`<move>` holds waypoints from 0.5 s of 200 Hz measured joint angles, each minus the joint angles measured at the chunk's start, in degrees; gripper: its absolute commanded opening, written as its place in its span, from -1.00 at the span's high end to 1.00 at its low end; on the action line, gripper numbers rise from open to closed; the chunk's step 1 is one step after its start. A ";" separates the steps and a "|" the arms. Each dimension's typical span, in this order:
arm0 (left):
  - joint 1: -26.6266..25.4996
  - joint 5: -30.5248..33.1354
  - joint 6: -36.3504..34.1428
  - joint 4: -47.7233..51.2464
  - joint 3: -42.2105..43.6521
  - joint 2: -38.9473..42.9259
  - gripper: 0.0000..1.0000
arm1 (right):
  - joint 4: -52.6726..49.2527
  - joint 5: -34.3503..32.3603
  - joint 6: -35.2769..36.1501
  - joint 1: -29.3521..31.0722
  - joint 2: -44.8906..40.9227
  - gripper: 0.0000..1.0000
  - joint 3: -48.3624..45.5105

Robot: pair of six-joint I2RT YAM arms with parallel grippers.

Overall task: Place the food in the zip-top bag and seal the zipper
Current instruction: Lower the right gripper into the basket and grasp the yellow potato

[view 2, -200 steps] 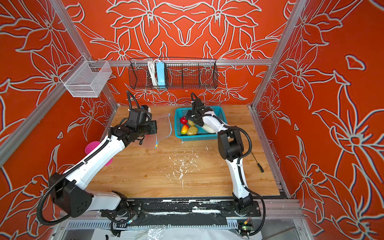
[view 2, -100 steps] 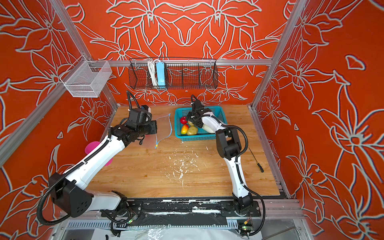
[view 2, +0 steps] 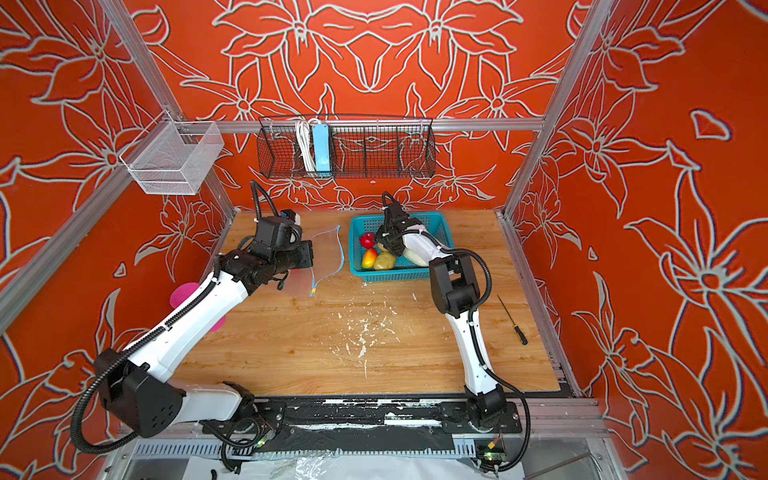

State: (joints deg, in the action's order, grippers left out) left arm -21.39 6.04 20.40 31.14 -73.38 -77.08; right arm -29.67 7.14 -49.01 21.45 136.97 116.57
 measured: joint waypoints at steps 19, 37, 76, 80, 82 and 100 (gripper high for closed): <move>0.00 0.07 0.00 -0.13 0.00 0.28 1.00 | 0.50 0.39 -0.13 0.00 0.00 -0.17 0.00; 0.00 0.07 0.00 -0.22 0.00 0.35 1.00 | 0.76 0.79 -0.13 0.00 0.00 -0.06 -0.02; 0.00 -0.02 0.02 -0.33 0.00 0.39 1.00 | 3.91 0.94 -0.11 0.00 -1.22 0.07 -3.23; 0.00 -0.02 0.02 -0.35 0.00 0.39 1.00 | 4.35 0.92 -0.11 0.00 -1.64 0.07 -3.96; 0.00 -0.02 0.02 -0.35 0.02 0.39 1.00 | 4.52 0.92 -0.09 0.00 -1.81 0.07 -4.20; 0.00 -0.02 0.02 -0.37 0.02 0.39 1.00 | 5.25 0.90 -0.04 0.00 -3.96 0.07 -7.08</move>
State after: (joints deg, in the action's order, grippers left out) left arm -21.39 6.02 20.43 30.76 -73.36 -76.69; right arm -24.43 8.03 -49.06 21.45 133.01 109.49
